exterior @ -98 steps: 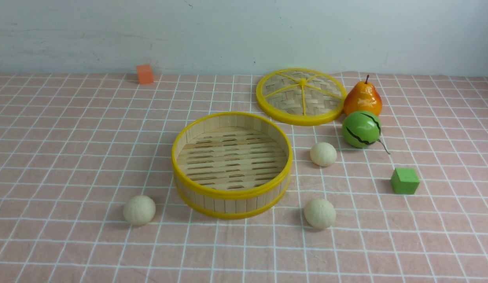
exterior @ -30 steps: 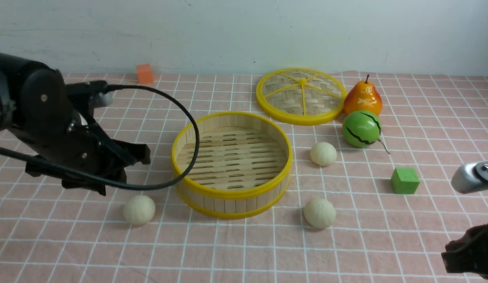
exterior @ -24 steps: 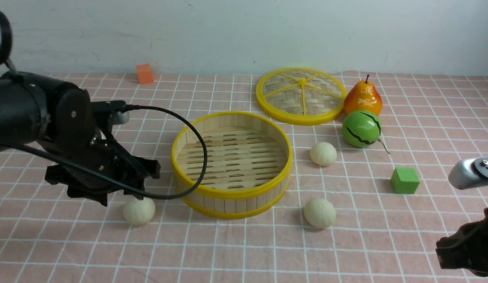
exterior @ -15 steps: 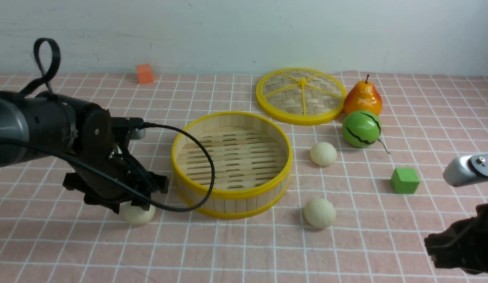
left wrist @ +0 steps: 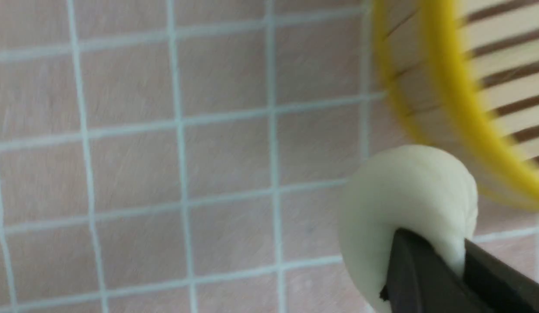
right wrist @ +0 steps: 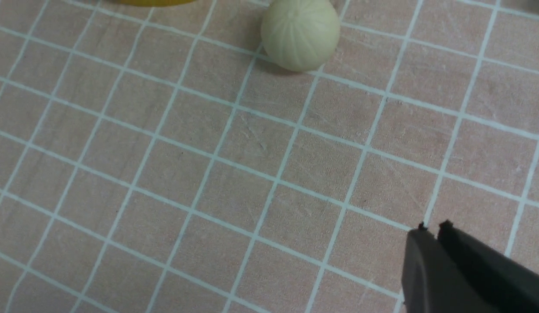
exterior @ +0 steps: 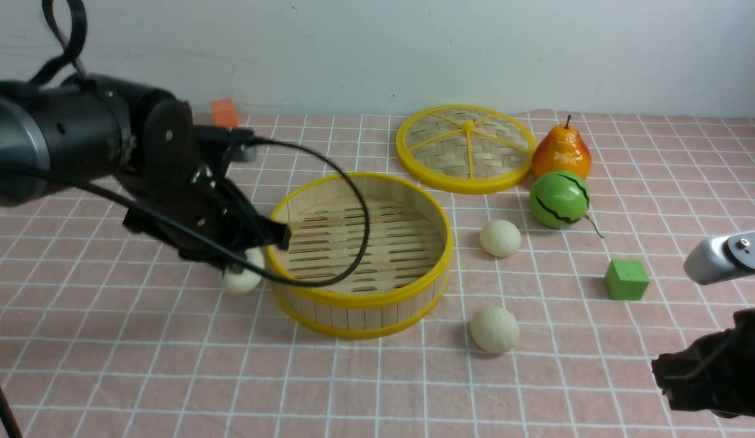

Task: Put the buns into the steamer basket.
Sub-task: Use the left arm to put the steamed stuffed bun into the steamer, then use the right arm to grab a steamed stuffed bun

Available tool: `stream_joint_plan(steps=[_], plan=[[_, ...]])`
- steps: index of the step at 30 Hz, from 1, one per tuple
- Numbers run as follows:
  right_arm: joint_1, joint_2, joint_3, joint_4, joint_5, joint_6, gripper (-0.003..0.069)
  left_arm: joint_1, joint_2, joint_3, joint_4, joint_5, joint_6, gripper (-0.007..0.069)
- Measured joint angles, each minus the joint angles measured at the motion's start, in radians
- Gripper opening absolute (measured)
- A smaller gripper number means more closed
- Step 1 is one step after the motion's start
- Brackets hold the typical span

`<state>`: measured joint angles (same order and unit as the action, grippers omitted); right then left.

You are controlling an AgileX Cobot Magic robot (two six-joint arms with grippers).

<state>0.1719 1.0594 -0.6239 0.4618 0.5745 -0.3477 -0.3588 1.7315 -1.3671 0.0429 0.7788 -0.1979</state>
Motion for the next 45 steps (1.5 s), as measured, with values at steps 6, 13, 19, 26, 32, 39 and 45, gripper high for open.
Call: stream_joint_plan(steps=[6,13,19,26,32,39,45], plan=[[0.000,0.000,0.000,0.000,-0.008,0.000,0.0041,-0.044,0.094,-0.153,-0.010,-0.088,0.016,-0.0004],[0.000,0.000,-0.001,0.000,-0.004,0.000,0.0050,-0.044,0.298,-0.178,-0.008,-0.132,0.016,0.0183],[0.004,0.026,-0.042,0.005,0.073,0.000,0.0101,-0.044,0.293,-0.202,-0.010,-0.116,0.012,0.0490],[0.195,0.230,-0.250,0.013,0.088,0.001,0.0303,-0.045,0.065,-0.281,0.057,-0.004,-0.055,0.0546],[0.244,0.515,-0.465,-0.120,0.091,0.078,0.0365,-0.045,-0.216,-0.199,0.069,0.096,-0.109,0.0350],[0.244,0.753,-0.632,-0.279,0.091,0.174,0.0413,-0.045,-0.603,0.197,0.047,0.000,-0.114,0.0129],[0.253,0.889,-0.694,-0.307,0.093,0.181,0.0356,-0.045,-0.920,0.530,0.192,-0.024,-0.136,0.0006]])
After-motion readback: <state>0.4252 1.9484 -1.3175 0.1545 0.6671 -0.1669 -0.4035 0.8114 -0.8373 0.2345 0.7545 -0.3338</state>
